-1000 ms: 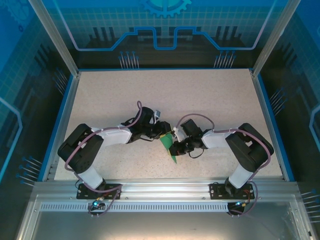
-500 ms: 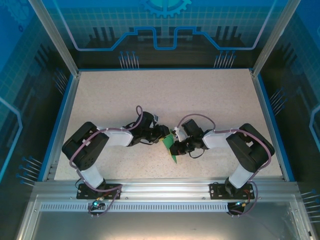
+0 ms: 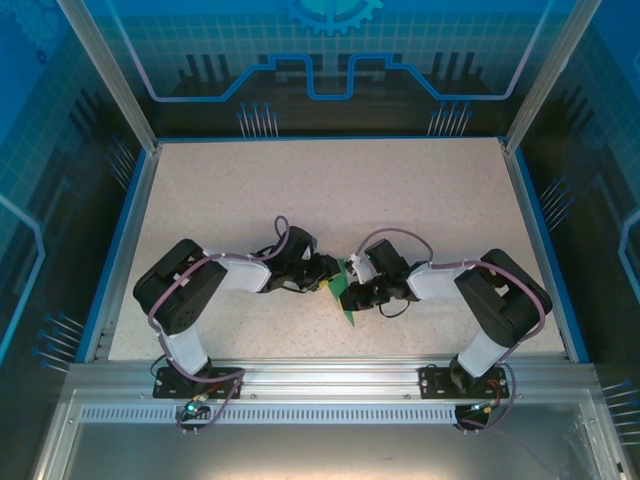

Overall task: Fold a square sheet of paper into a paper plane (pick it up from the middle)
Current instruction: Fold the wing for the fifth time at the center of the table.

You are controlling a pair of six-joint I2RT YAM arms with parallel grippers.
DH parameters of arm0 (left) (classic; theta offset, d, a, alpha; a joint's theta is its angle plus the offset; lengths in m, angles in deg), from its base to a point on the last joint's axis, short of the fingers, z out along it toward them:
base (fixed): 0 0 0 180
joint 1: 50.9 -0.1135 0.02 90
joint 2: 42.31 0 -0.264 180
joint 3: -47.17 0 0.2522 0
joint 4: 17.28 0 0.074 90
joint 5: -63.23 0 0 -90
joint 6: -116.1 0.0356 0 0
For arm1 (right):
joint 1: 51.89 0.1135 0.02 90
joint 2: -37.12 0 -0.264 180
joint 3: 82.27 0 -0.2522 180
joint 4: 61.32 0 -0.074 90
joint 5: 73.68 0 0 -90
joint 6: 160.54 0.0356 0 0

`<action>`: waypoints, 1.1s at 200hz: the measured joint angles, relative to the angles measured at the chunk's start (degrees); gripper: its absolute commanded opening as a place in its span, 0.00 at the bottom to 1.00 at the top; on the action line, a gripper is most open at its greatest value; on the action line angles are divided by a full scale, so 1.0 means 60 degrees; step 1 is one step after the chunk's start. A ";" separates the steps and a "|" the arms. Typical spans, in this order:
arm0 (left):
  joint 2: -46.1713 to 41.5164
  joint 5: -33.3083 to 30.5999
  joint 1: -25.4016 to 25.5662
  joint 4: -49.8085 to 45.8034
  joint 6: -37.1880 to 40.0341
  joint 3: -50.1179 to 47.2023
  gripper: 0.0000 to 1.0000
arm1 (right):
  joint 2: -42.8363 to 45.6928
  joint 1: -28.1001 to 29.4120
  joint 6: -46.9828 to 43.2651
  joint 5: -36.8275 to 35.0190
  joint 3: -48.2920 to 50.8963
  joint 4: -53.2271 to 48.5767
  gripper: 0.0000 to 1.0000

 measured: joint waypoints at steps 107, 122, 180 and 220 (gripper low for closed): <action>0.0051 -0.0036 0.0000 -0.0321 0.0000 0.0138 0.37 | 0.0780 0.0448 -0.0007 -0.0492 0.0288 -0.0623 0.14; 0.0051 -0.0044 0.0000 -0.0390 0.0011 0.0168 0.37 | 0.0663 0.0433 0.0025 -0.0521 0.0423 -0.0499 0.14; -0.0033 -0.0109 0.0029 -0.0597 0.0131 0.0226 0.40 | 0.1126 0.0423 0.0186 -0.0656 0.0692 -0.0470 0.19; -0.0794 -0.0404 0.0055 -0.1450 0.0488 0.0226 0.57 | 0.2969 0.0219 0.0408 -0.1741 0.0736 -0.1494 0.32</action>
